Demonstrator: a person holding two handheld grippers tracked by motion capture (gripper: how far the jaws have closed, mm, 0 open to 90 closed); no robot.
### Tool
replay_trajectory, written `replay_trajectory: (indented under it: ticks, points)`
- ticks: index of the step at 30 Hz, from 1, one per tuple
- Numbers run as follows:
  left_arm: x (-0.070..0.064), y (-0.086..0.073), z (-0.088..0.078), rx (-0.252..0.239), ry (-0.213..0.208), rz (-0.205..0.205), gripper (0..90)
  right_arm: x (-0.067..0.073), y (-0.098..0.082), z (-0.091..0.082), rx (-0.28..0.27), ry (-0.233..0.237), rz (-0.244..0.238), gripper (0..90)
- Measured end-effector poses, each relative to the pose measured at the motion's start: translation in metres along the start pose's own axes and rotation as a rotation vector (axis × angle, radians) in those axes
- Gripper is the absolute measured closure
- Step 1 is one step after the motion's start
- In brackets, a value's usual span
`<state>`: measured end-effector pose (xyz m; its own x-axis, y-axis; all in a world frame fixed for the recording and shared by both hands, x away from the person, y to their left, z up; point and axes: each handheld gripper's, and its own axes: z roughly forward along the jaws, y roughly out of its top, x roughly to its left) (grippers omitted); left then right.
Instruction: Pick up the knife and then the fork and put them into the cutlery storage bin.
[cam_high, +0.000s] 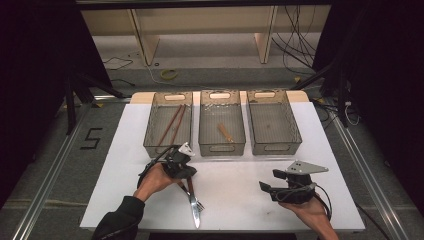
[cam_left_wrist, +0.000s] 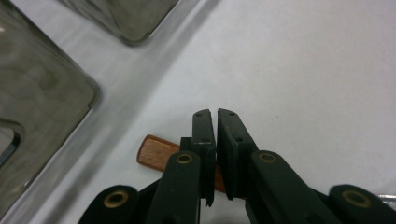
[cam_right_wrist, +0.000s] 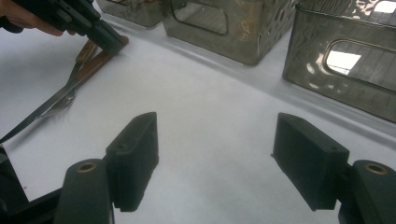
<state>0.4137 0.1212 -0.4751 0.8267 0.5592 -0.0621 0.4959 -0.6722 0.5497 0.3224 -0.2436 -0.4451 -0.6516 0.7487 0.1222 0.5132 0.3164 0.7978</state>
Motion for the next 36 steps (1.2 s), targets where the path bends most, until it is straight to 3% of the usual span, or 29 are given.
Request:
replay_trajectory:
  ticks: [3,11,19,24,33,36]
  points:
    - [-0.001,-0.003,0.002,0.031,0.018,0.019,85.0,0.002,0.001,-0.001,-0.003,0.001,-0.01,31.9]
    - [0.002,-0.018,-0.01,0.063,0.004,-0.025,85.1,0.001,0.0,-0.001,0.007,-0.002,-0.013,32.2]
    - [-0.001,-0.036,-0.024,0.116,-0.006,-0.038,85.1,0.003,0.0,0.0,0.014,0.001,-0.025,32.5]
    - [-0.002,-0.048,-0.03,0.106,-0.022,-0.071,85.2,0.004,0.001,0.0,0.009,0.0,-0.023,32.5]
    - [-0.01,-0.056,-0.037,0.149,-0.014,-0.083,85.1,0.005,0.0,0.0,0.014,0.0,-0.023,32.4]
    - [-0.011,-0.059,-0.039,0.159,-0.032,-0.089,84.8,0.005,0.0,-0.001,0.01,0.001,-0.023,32.4]
